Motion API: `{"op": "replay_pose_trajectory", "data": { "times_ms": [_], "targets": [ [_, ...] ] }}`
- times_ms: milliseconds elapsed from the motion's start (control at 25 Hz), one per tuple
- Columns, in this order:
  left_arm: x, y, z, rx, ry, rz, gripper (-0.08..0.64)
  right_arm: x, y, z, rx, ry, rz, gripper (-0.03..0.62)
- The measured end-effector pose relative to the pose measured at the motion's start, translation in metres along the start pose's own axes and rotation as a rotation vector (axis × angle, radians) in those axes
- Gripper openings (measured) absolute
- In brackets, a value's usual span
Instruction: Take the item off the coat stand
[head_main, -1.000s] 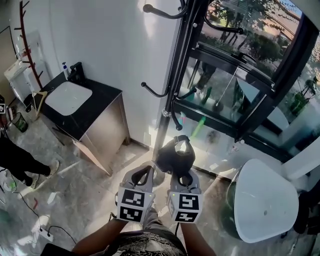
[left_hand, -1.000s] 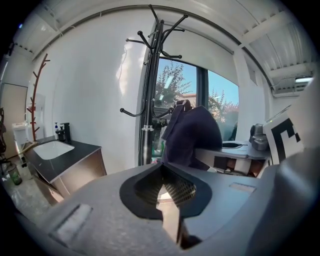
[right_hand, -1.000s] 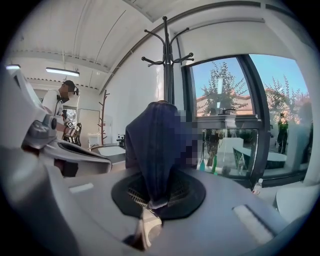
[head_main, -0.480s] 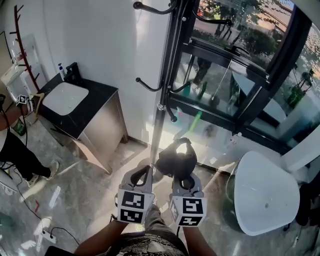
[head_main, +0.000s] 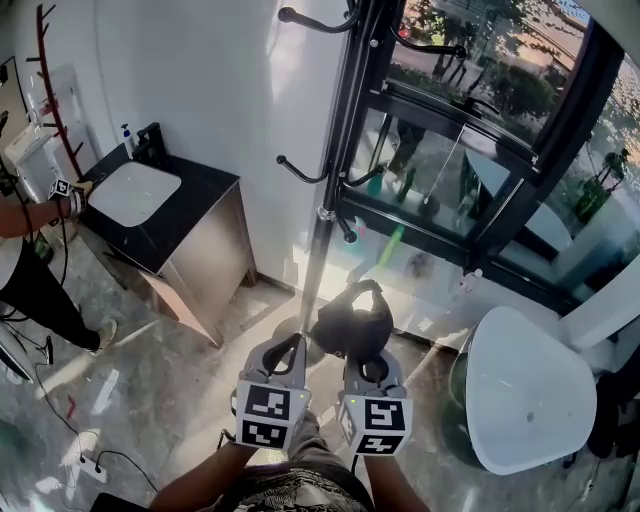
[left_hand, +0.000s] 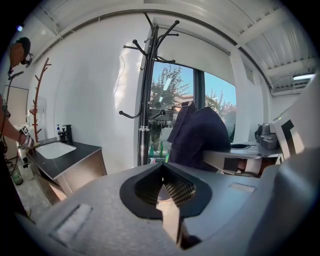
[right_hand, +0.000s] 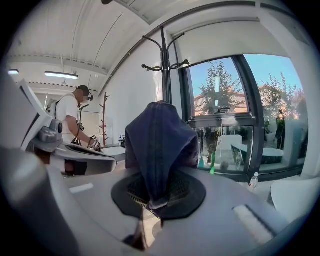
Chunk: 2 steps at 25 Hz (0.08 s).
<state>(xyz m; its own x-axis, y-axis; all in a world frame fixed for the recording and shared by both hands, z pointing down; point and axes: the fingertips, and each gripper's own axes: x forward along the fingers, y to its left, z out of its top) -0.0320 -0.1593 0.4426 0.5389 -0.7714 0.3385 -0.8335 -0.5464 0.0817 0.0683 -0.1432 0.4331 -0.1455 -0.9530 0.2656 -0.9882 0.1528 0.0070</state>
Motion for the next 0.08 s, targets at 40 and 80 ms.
{"op": "replay_pose_trajectory", "data": {
  "times_ms": [40,80],
  "targets": [
    [-0.0009,-0.0003,-0.0004,0.000,-0.001,0.001,0.005,-0.0009,0.0006,-0.0003,0.000,-0.001,0.001,0.020],
    [-0.0019,-0.0006,-0.0008,0.000,-0.001,0.002,0.005,-0.0019,0.0011,-0.0006,0.000,-0.002,0.001,0.020]
  ]
}}
